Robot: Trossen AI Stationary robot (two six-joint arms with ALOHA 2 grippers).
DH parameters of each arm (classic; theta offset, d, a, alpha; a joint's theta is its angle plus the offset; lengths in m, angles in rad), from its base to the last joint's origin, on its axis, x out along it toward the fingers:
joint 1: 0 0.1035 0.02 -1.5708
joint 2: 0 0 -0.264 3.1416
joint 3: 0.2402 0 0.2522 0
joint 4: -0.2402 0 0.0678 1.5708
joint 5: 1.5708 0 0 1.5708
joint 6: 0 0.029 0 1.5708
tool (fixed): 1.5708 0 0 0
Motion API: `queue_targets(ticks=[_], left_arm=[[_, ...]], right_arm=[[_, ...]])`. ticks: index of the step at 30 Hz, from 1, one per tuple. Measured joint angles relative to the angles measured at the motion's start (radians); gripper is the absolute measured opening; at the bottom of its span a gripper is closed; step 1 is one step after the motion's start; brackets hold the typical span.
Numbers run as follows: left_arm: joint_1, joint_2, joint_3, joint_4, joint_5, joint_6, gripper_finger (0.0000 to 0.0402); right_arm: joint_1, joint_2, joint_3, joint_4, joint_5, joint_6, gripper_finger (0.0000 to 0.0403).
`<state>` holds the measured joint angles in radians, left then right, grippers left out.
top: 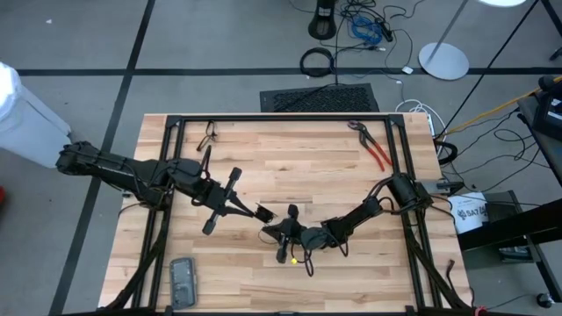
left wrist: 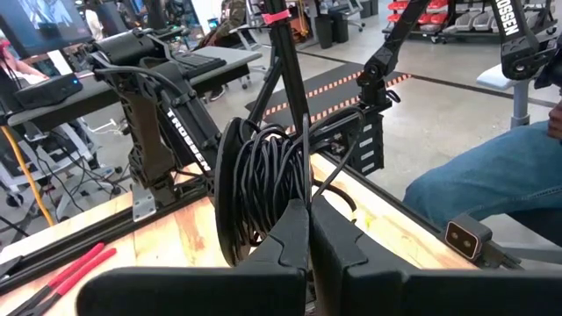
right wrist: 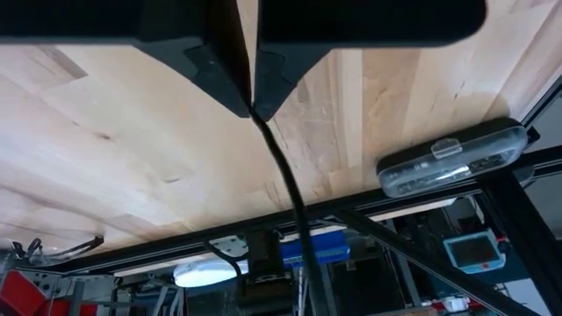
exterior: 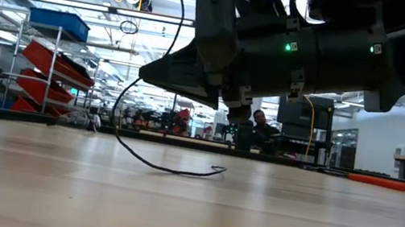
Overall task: Coil cords
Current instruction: Coil the black wire onto the spool
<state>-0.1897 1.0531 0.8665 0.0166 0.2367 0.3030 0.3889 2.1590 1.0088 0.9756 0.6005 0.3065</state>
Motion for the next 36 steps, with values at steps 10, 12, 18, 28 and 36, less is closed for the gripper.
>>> queue_targets(ticks=[10,12,18,28,36], left_arm=[[0.000,0.000,0.000,-0.071,0.000,-0.002,0.0002],[0.000,0.000,0.000,-0.090,0.000,-0.002,0.0002],[0.000,0.000,0.000,-0.125,0.006,-0.009,0.0002],[0.000,0.000,0.000,-0.129,0.075,-0.036,0.0002],[0.000,0.006,0.000,-0.100,0.151,-0.061,0.0002]], right_arm=[[0.062,-0.061,-0.001,-0.105,-0.029,-0.015,0.0001],[0.086,-0.101,-0.001,-0.180,-0.086,-0.057,0.0001],[0.154,-0.275,-0.001,-0.420,-0.137,-0.167,0.0000],[0.191,-0.536,-0.001,-0.604,0.044,-0.269,0.0000],[0.124,-0.580,0.062,-0.597,0.088,-0.414,0.0000]])
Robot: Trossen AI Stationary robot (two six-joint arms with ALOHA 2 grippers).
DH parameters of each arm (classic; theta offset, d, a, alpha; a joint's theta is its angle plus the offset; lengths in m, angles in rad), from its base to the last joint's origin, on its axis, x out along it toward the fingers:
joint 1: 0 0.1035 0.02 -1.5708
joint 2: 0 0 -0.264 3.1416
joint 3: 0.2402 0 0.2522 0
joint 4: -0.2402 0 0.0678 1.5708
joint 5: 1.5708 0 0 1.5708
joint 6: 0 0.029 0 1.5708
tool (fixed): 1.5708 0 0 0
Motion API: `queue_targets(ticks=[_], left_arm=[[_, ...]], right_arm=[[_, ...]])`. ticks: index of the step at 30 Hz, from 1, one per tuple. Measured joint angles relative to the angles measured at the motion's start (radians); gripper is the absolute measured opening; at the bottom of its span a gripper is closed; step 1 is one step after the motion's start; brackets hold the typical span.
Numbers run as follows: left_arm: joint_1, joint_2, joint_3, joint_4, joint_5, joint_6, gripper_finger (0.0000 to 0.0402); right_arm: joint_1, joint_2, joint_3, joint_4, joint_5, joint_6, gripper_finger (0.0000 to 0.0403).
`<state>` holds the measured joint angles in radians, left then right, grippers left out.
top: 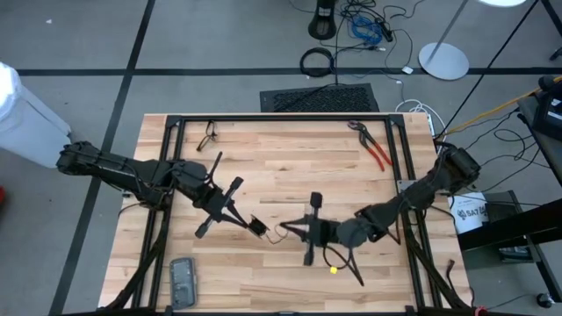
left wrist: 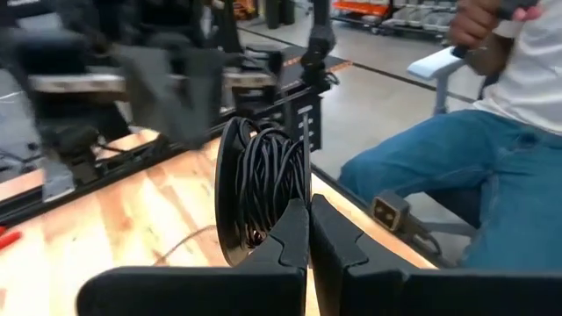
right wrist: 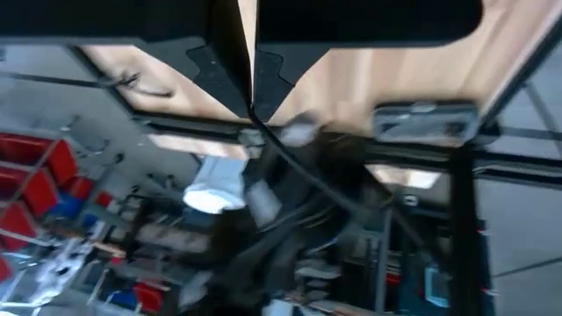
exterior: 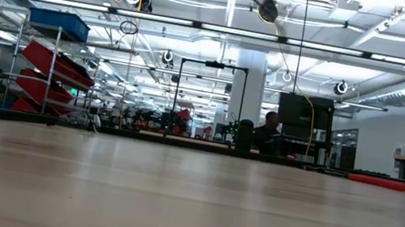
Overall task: Coil cords
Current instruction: Coil the black wire onto the spool
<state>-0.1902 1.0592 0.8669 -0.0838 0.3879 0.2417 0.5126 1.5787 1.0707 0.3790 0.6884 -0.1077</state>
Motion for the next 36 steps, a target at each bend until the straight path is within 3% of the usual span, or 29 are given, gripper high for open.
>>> queue_targets(ticks=[14,29,36], left_arm=[[0.000,0.020,0.000,0.016,0.029,0.000,0.0002],[0.012,0.060,0.000,0.113,0.033,0.029,0.0002],[0.011,0.060,0.000,0.148,0.125,0.031,0.0002]], right_arm=[[-0.113,0.018,0.182,-0.077,-0.014,-0.171,0.0000],[-0.123,0.193,0.375,-0.190,-0.007,-0.136,0.0000],[-0.128,0.203,0.381,-0.236,-0.013,-0.094,0.0000]])
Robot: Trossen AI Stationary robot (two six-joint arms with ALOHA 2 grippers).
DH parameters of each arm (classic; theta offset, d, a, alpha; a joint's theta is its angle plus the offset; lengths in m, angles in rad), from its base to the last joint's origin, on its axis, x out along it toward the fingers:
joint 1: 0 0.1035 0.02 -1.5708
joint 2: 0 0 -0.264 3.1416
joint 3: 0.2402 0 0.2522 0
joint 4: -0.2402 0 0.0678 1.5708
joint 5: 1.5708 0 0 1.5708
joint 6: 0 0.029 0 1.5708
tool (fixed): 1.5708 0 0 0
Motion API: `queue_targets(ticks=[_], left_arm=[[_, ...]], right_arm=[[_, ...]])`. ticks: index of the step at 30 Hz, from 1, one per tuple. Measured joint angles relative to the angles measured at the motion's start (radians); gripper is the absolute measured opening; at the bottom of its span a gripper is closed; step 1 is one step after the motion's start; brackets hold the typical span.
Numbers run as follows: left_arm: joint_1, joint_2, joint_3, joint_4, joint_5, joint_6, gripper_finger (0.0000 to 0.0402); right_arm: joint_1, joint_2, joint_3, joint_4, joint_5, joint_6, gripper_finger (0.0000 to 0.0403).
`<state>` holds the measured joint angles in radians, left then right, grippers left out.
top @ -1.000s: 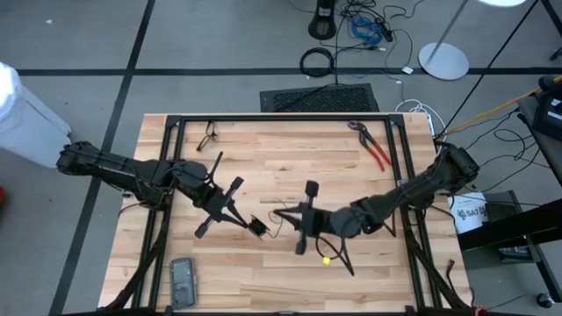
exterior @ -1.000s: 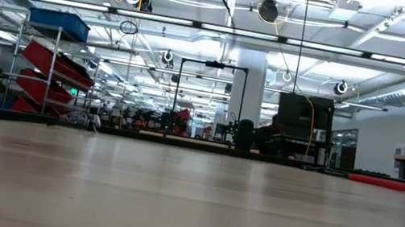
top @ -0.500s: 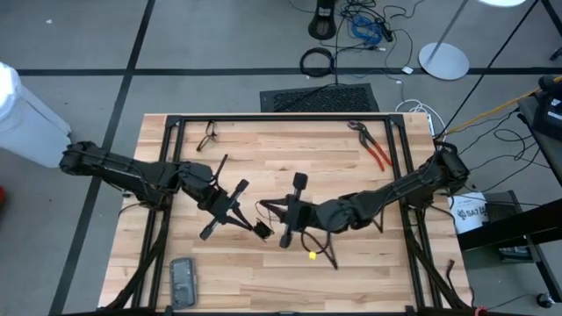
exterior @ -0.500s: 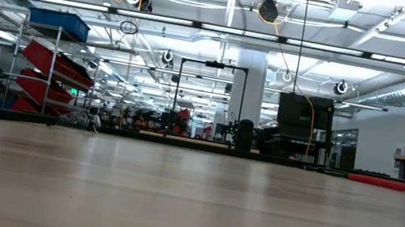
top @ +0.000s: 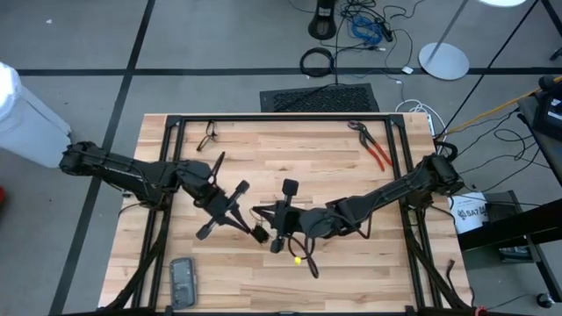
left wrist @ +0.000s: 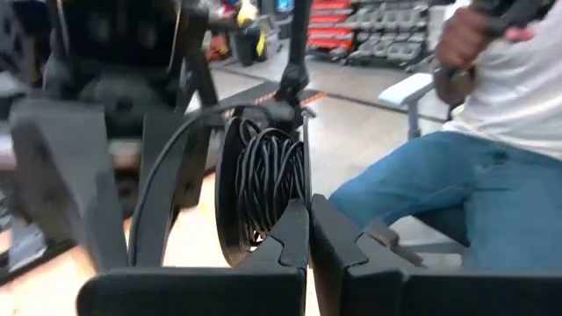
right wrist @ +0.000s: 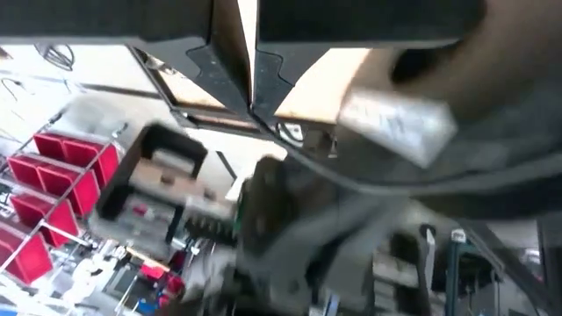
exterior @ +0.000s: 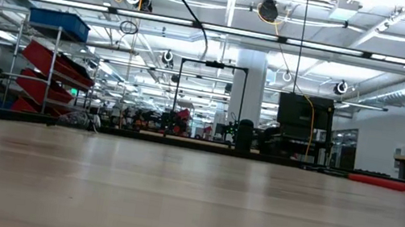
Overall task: Coil cords
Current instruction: Coil the black wire onto the spool
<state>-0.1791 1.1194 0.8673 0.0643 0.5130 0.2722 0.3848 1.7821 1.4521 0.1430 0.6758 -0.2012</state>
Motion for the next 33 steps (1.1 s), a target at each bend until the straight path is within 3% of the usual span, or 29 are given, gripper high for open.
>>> queue_targets(ticks=[13,19,33], left_arm=[[-0.016,0.000,0.000,0.093,0.085,0.021,0.0002],[-0.024,0.029,-0.001,0.142,0.089,0.026,0.0002],[0.009,0.159,0.020,0.229,0.218,-0.005,0.0002]], right_arm=[[-0.042,0.000,0.000,-0.047,-0.211,0.090,0.0000],[-0.055,0.000,0.000,-0.039,-0.215,0.109,0.0000],[-0.056,-0.003,0.000,-0.010,-0.233,0.073,0.0000]])
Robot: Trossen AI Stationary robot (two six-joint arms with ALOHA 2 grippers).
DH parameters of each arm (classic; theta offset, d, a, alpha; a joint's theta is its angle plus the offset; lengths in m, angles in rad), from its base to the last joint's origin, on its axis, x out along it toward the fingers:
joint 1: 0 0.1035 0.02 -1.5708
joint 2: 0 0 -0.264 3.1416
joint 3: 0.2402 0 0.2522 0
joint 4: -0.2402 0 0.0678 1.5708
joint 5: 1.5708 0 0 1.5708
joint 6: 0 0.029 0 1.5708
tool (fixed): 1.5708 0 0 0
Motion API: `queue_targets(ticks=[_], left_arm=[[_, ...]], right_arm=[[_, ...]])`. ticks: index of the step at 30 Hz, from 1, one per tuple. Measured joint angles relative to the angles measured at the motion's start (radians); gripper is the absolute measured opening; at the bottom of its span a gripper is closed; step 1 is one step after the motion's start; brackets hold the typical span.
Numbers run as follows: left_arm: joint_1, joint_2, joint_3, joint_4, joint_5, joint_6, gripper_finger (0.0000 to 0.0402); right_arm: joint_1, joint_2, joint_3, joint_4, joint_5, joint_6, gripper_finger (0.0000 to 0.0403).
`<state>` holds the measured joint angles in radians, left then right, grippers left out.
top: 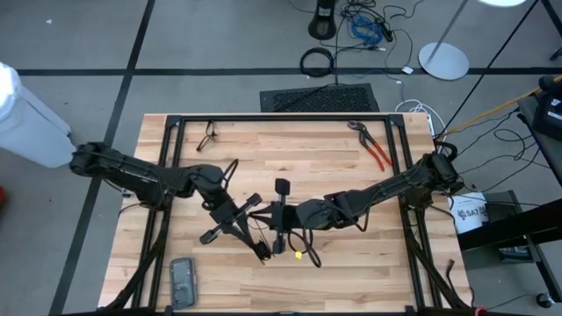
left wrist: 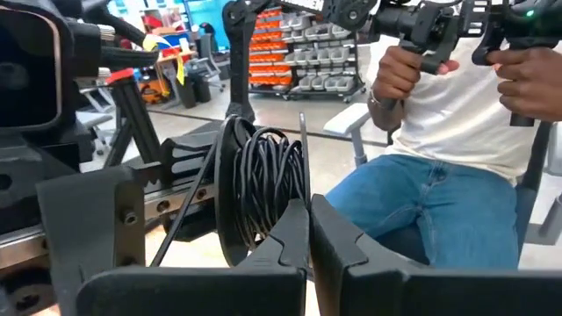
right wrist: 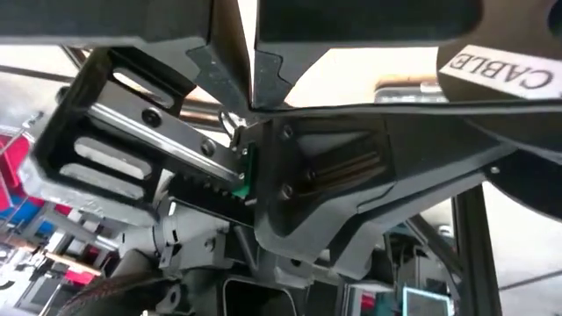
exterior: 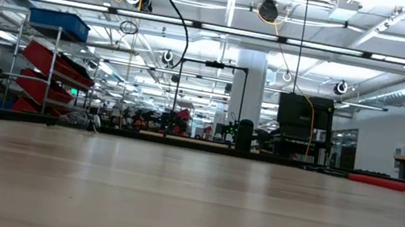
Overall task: Coil cords
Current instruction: Coil the black wire onto the spool
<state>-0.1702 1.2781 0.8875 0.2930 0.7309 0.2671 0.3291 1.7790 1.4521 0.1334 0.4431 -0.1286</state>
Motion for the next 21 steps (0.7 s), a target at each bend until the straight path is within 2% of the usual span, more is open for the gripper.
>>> queue_targets(ticks=[10,21], left_arm=[[0.044,-0.015,0.004,-0.068,-0.014,-0.041,0.0002],[0.053,-0.015,0.005,-0.099,-0.032,-0.050,0.0002]], right_arm=[[0.026,-0.034,-0.001,-0.157,0.009,0.054,0.0000],[0.065,-0.089,0.000,-0.159,0.009,0.064,0.0000]])
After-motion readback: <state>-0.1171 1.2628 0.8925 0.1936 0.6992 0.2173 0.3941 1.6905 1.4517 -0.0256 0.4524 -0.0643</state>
